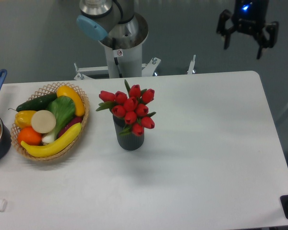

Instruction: Insert the flowers into the vase

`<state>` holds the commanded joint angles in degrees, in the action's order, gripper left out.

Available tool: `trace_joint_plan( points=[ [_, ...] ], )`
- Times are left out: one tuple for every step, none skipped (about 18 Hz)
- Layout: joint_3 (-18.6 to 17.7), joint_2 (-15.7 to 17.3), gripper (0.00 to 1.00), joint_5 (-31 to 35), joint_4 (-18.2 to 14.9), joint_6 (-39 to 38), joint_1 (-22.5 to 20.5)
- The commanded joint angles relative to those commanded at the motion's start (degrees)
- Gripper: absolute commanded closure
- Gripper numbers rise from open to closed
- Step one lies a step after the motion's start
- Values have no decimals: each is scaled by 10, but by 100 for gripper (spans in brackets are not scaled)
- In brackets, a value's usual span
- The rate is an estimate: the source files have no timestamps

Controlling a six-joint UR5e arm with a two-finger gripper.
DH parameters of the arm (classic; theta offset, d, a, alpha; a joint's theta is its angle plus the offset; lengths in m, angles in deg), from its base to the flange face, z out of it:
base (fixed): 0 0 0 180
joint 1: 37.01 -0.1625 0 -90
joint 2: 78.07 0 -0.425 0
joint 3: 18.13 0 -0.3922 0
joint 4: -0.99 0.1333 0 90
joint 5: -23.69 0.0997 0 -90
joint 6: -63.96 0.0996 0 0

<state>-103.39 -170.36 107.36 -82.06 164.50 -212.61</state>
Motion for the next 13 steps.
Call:
trace_joint_plan(
  points=[
    [4, 0, 0, 0, 0, 0, -3],
    [3, 0, 0, -1, 0, 0, -3],
    [3, 0, 0, -2, 0, 0, -3],
    [3, 0, 0, -3, 1, 0, -3],
    [3, 0, 0, -5, 1, 0, -3],
    [2, 0, 0, -7, 1, 0, -3],
    [2, 0, 0, -7, 1, 0, -3],
    [2, 0, 0, -10, 1, -1, -3],
    [1, 0, 0, -14, 1, -1, -4],
    [-2, 1, 0, -16, 1, -1, -5],
    [-4, 2, 0, -18, 2, -1, -5],
    [-4, 2, 0, -18, 2, -1, -5],
    [-4, 2, 0, -18, 2, -1, -5]
  ],
)
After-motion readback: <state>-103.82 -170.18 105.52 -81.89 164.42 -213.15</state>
